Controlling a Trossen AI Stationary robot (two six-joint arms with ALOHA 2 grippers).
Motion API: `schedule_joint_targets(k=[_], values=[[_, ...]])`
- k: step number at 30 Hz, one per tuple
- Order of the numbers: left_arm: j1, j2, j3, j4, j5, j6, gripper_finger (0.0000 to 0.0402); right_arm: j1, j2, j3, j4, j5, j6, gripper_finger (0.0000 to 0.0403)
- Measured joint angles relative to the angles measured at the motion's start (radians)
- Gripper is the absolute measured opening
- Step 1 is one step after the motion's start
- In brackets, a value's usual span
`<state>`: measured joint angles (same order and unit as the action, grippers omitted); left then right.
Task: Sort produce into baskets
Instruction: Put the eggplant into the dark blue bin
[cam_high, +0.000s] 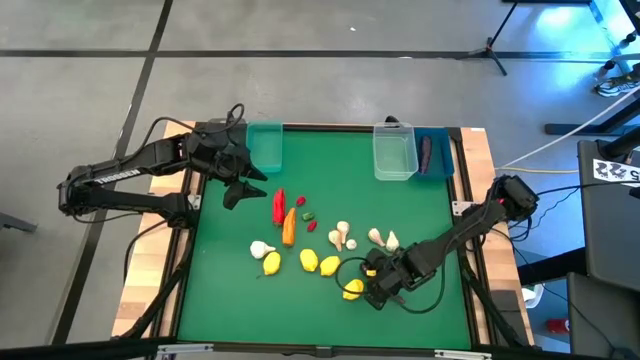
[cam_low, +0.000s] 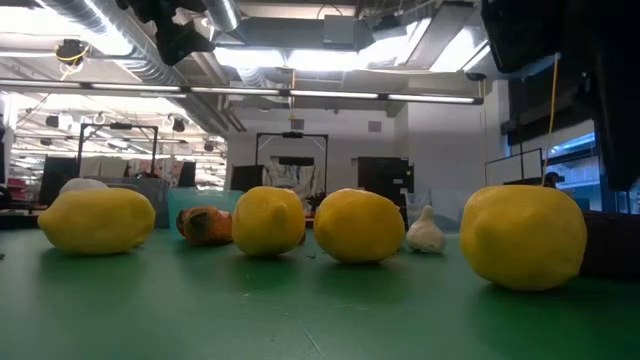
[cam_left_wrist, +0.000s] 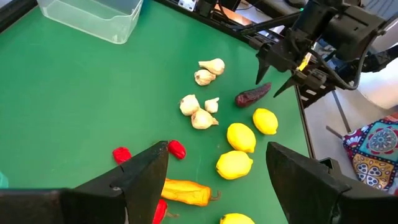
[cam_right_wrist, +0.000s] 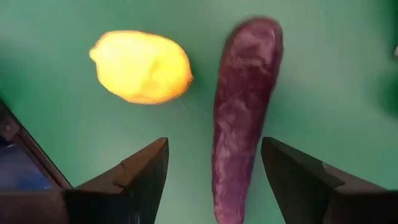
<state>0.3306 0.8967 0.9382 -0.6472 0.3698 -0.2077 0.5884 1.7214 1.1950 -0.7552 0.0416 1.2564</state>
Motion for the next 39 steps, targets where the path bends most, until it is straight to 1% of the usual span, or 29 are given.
schedule_joint_targets(k=[3,5,9,12,15,17,20,22,25,27,36,38,39], values=[[-0.003,0.000,0.000,0.000,0.000,0.005,0.0267,0.000,0.000,0.001,0.009,0.025,-0.007,0.0258],[-0.003,0.000,0.000,0.000,0.000,0.012,0.0267,0.000,0.000,0.001,0.006,0.027,-0.006,0.0266],[-0.003,0.000,0.000,0.000,0.000,0.016,0.0267,0.000,0.020,0.000,-0.014,0.008,0.014,0.0310],[-0.003,0.000,0.000,0.000,0.000,0.016,0.0267,-0.013,0.047,0.001,-0.014,-0.058,0.023,0.0349],[-0.003,0.000,0.000,0.000,0.000,0.017,0.0267,-0.018,0.077,0.000,-0.021,-0.079,0.022,0.0374],[-0.003,0.000,0.000,0.002,0.000,0.017,0.0267,-0.021,0.099,0.000,-0.033,-0.078,0.019,0.0380],[-0.003,0.000,0.000,0.002,0.000,0.012,0.0267,-0.028,0.136,0.000,-0.047,-0.069,0.018,0.0378],[-0.003,0.000,0.000,0.002,0.000,0.011,0.0267,-0.028,0.154,0.000,-0.047,-0.068,0.016,0.0367],[-0.003,0.000,0.000,0.002,0.000,0.011,0.0267,-0.034,0.165,0.000,-0.048,-0.062,0.006,0.0334],[-0.003,0.000,0.000,0.002,0.000,0.011,0.0267,-0.034,0.166,0.000,-0.052,-0.060,0.002,0.0303],[-0.003,0.000,0.000,0.001,0.000,0.031,0.0267,-0.033,0.165,0.000,-0.038,-0.059,0.001,0.0136],[-0.003,0.000,0.000,0.000,0.000,0.031,0.0267,-0.033,0.160,0.000,-0.017,-0.051,0.001,0.0115],[-0.003,0.000,0.000,0.001,0.000,0.031,0.0267,-0.033,0.157,0.000,-0.007,-0.044,0.000,0.0115]])
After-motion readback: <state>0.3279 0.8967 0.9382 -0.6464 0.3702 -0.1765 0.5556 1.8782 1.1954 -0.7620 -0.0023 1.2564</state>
